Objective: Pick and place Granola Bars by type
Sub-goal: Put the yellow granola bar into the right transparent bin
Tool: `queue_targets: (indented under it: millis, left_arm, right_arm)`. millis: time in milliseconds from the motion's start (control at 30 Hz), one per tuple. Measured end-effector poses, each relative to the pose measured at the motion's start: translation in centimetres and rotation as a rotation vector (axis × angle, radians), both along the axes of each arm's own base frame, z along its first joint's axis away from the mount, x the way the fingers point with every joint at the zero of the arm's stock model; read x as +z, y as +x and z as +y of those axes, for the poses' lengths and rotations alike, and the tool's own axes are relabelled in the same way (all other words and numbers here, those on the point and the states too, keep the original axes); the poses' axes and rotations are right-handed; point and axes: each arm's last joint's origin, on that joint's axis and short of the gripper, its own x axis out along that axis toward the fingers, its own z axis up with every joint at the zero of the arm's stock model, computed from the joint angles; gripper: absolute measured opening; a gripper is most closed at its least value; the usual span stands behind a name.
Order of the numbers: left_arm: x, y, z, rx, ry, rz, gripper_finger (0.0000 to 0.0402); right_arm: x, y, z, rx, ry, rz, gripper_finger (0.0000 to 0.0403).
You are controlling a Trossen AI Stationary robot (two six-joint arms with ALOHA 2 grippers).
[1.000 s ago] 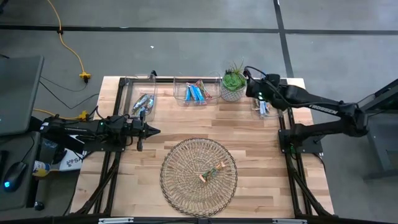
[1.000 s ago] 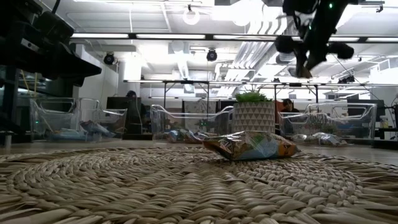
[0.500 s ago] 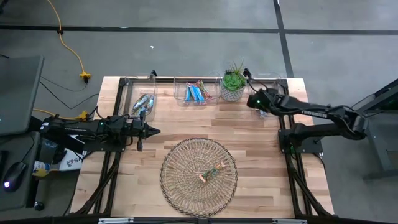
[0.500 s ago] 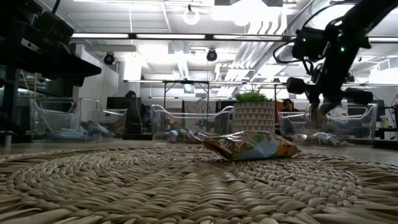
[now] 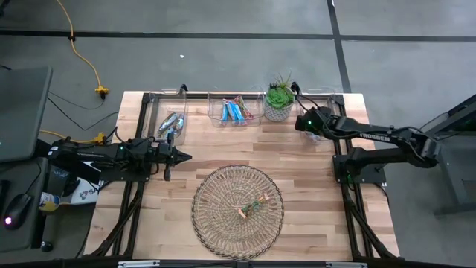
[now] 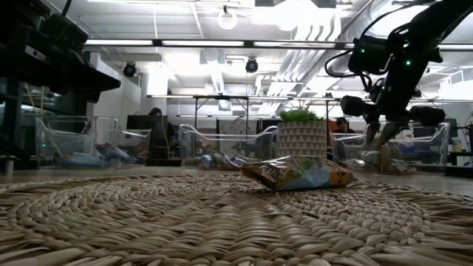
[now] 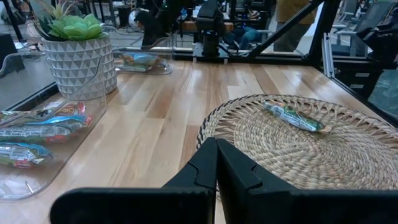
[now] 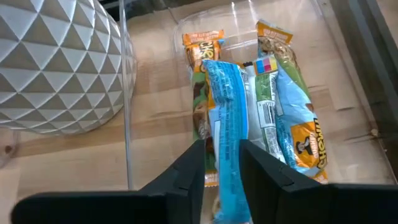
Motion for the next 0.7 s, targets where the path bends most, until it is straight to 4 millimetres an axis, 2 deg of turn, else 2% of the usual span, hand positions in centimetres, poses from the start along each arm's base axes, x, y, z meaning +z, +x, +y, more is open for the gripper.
queue_targets:
  millis: [400, 567, 700]
  left_arm:
    - [0.0, 0.0, 0.0, 0.0, 0.0, 0.0, 0.0001]
    - [0.0, 0.0, 0.0, 0.0, 0.0, 0.0, 0.0001]
    - [0.0, 0.0, 0.0, 0.0, 0.0, 0.0, 0.0001]
  right_arm:
    - [0.6, 0.0, 0.0, 0.071, -0.023, -0.003, 0.0157]
    - [2.6, 0.4, -0.3, 0.129, -0.093, -0.008, 0.0181]
    - [4.9, 1.0, -0.6, 0.191, -0.156, -0.015, 0.0186]
